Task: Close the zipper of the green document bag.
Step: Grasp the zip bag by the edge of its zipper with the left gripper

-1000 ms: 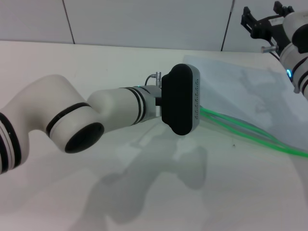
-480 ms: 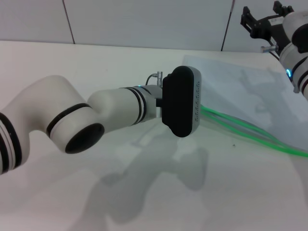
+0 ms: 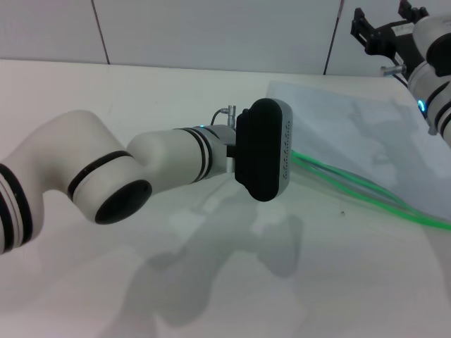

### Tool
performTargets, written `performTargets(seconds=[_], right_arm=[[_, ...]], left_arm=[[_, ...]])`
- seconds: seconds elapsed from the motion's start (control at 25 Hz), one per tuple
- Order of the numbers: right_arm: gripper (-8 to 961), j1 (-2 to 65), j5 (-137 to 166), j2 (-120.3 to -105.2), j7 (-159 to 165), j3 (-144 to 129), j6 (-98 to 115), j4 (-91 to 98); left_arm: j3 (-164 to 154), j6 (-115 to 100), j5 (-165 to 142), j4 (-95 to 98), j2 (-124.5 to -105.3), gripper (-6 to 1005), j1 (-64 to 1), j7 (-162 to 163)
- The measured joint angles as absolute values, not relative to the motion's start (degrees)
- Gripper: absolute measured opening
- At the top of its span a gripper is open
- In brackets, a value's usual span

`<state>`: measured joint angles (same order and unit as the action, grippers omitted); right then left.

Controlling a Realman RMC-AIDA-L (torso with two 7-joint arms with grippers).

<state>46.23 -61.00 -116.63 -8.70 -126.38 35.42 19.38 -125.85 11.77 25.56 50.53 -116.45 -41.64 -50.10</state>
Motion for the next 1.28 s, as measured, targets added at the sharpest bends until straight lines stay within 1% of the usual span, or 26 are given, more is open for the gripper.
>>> performTargets(seconds=[0.04,0.48,0.92,1.04,1.28], right_arm=[[815,46.2,-61.0,-116.63,-8.7,-126.4,35.4,19.4],[816,46.2,-61.0,-116.63,-8.7,-126.4,35.4,19.4],[815,46.2,-61.0,-116.63,-8.7,-126.6,35.4,19.4],[816,46.2,-61.0,-116.63,-8.7,-126.7,35.4,19.4],[815,46.0,-60.5,-116.63,-8.7,-126.9,35.4,19.8]], left_arm=[[-125.8,11.7,25.6,50.5,-116.45,294,-41.6,-50.1],[-125.8,11.0,25.5,50.4,-116.51,264,-41.8,-51.4],[-125.9,9.3,25.5,49.4,-116.54,181,-41.9,-51.5],[-126.2,8.3,25.6,49.2,-116.54,107,-41.9,-51.6],[-126.4,5.3,25.8,49.0,-116.54,94,-40.9,-51.6]])
